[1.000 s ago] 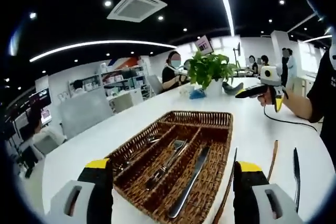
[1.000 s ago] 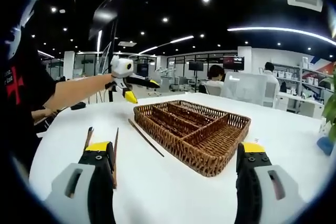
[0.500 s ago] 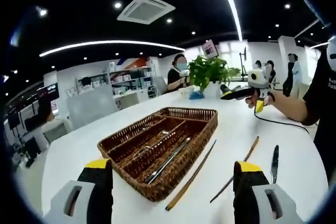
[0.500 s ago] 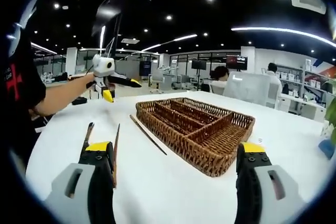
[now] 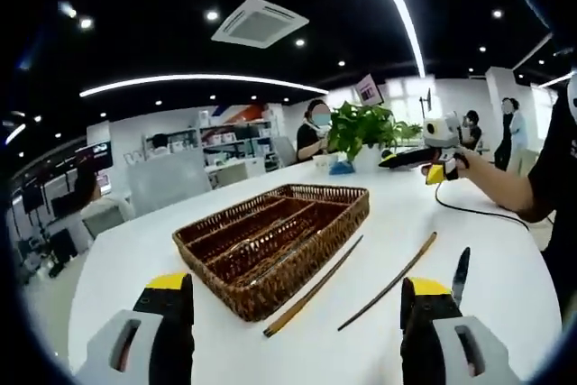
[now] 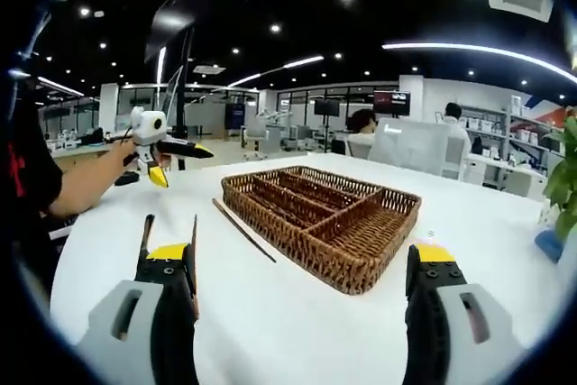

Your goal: Arrange the knives, forks, and spoons in their matching storage slots by inserting each utensil handle-first until every utensil is classified and aligned in the correct compartment

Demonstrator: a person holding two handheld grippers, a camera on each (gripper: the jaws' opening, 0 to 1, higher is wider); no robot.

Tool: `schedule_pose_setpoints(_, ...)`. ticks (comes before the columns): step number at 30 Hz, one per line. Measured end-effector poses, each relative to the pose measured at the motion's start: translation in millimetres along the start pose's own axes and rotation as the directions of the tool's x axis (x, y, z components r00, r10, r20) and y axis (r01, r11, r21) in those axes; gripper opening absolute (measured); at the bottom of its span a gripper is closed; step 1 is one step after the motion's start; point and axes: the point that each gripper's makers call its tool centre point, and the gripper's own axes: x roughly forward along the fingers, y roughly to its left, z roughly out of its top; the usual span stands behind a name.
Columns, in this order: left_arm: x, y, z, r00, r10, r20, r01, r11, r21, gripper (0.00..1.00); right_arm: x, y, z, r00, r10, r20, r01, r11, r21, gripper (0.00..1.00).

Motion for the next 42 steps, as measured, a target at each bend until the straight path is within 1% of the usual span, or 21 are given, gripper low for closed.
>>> schedule_pose_setpoints(4, -3.0, -13.2, -4.0, 1.000, -0.029, 0.006, 0.028, 0.999, 0.033, 1.00, -2.7, 6.1, 3.7, 1.000, -0.002, -0.010, 0.002, 1.000, -0.007, 1.00)
schedule_pose_setpoints(5, -4.1, -15.0, -4.7, 0.999, -0.033, 0.011, 0.033, 0.999, 0.037, 1.00, -3.9, 4.8, 3.4, 1.000, -0.017, -0.013, 0.017, 1.000, 0.000, 1.00)
schedule_pose_setpoints(7, -5.7, -16.1, -4.5, 0.999, -0.038, 0.030, 0.037, 0.999, 0.030, 1.00, -5.4, 3.8, 2.0, 1.000, -0.018, -0.017, 0.019, 1.000, 0.018, 1.00)
schedule_pose_setpoints(8, -6.3, -17.2, -3.5, 0.998, -0.043, 0.053, 0.043, 0.999, 0.014, 1.00, -6.1, 4.2, 1.8, 1.000, -0.020, -0.019, 0.020, 1.000, 0.017, 1.00)
schedule_pose_setpoints(9, -6.8, -18.1, -4.5, 0.997, -0.049, 0.056, 0.049, 0.999, 0.012, 1.00, -6.9, 1.6, 2.9, 0.999, -0.035, -0.011, 0.035, 0.999, 0.019, 1.00)
schedule_pose_setpoints(11, -6.4, -18.3, -5.4, 0.996, -0.053, 0.068, 0.052, 0.998, 0.023, 1.00, -8.1, 0.8, 3.2, 0.999, -0.032, -0.003, 0.032, 0.999, 0.023, 1.00)
schedule_pose_setpoints(13, -4.6, -15.2, -15.5, 0.999, -0.045, 0.016, 0.044, 0.997, 0.062, 1.00, -8.9, 0.4, 1.3, 0.999, -0.035, -0.013, 0.035, 0.999, 0.009, 1.00)
schedule_pose_setpoints(15, -4.9, -14.8, -17.9, 0.999, -0.049, 0.021, 0.048, 0.998, 0.047, 1.00, -10.7, 0.8, 1.6, 0.999, -0.040, -0.011, 0.040, 0.999, -0.016, 1.00)
schedule_pose_setpoints(18, -7.6, -15.2, -19.4, 0.998, -0.057, 0.023, 0.056, 0.998, 0.040, 1.00, -11.0, 3.3, 4.8, 0.999, -0.040, 0.005, 0.040, 0.999, -0.013, 1.00)
schedule_pose_setpoints(20, -8.0, -16.6, -17.5, 0.997, -0.070, 0.038, 0.070, 0.997, 0.014, 1.00, -10.6, 4.5, 6.0, 0.999, -0.033, 0.025, 0.033, 0.999, -0.012, 1.00)
schedule_pose_setpoints(23, -7.5, -22.1, -17.4, 0.995, -0.090, 0.046, 0.088, 0.995, 0.042, 1.00, -11.4, -0.5, 2.8, 0.999, -0.027, 0.040, 0.028, 0.999, -0.016, 1.00)
schedule_pose_setpoints(24, -7.6, -25.5, -18.9, 0.994, -0.104, 0.039, 0.102, 0.994, 0.048, 1.00, -11.7, -3.2, 1.1, 0.999, -0.027, 0.044, 0.027, 1.000, 0.012, 1.00)
schedule_pose_setpoints(27, -6.5, -31.6, -20.9, 0.992, -0.127, 0.026, 0.125, 0.991, 0.054, 1.00, -12.4, -2.6, 0.6, 0.999, -0.019, 0.048, 0.018, 0.999, 0.026, 1.00)
schedule_pose_setpoints(34, -2.9, -38.8, -31.3, 0.987, -0.157, -0.022, 0.158, 0.985, 0.064, 1.00, -9.2, 3.6, -4.5, 1.000, -0.013, 0.015, 0.013, 1.000, -0.007, 1.00)
schedule_pose_setpoints(35, -3.8, -45.8, -33.5, 0.981, -0.189, -0.034, 0.191, 0.979, 0.068, 1.00, -8.7, 4.9, -4.7, 1.000, -0.008, 0.015, 0.008, 1.000, -0.011, 1.00)
schedule_pose_setpoints(36, -4.8, -55.5, -36.3, 0.972, -0.232, -0.048, 0.235, 0.969, 0.071, 1.00, -8.1, 7.3, -4.1, 1.000, 0.003, 0.017, -0.002, 1.000, -0.013, 1.00)
schedule_pose_setpoints(37, -7.3, -72.9, -40.8, 0.950, -0.305, -0.070, 0.310, 0.947, 0.084, 0.98, -6.5, 14.7, -2.1, 0.999, 0.031, 0.026, -0.030, 0.999, -0.020, 1.00)
schedule_pose_setpoints(38, -8.0, -80.8, -45.2, 0.939, -0.331, -0.097, 0.340, 0.935, 0.100, 0.97, -5.1, 21.6, -0.8, 0.998, 0.060, 0.032, -0.059, 0.998, -0.031, 1.00)
schedule_pose_setpoints(39, -6.3, -86.5, -49.5, 0.932, -0.341, -0.124, 0.354, 0.929, 0.111, 0.96, -2.8, 33.3, 0.5, 0.994, 0.104, 0.035, -0.102, 0.993, -0.051, 1.00)
schedule_pose_setpoints(40, -4.6, -88.6, -51.3, 0.929, -0.343, -0.137, 0.360, 0.925, 0.122, 0.95, -1.1, 39.4, 0.5, 0.992, 0.123, 0.033, -0.121, 0.991, -0.063, 1.00)
schedule_pose_setpoints(42, -2.9, -91.9, -53.3, 0.924, -0.352, -0.146, 0.370, 0.922, 0.118, 0.93, 4.1, 47.1, -1.3, 0.991, 0.133, 0.019, -0.132, 0.989, -0.075, 1.00)
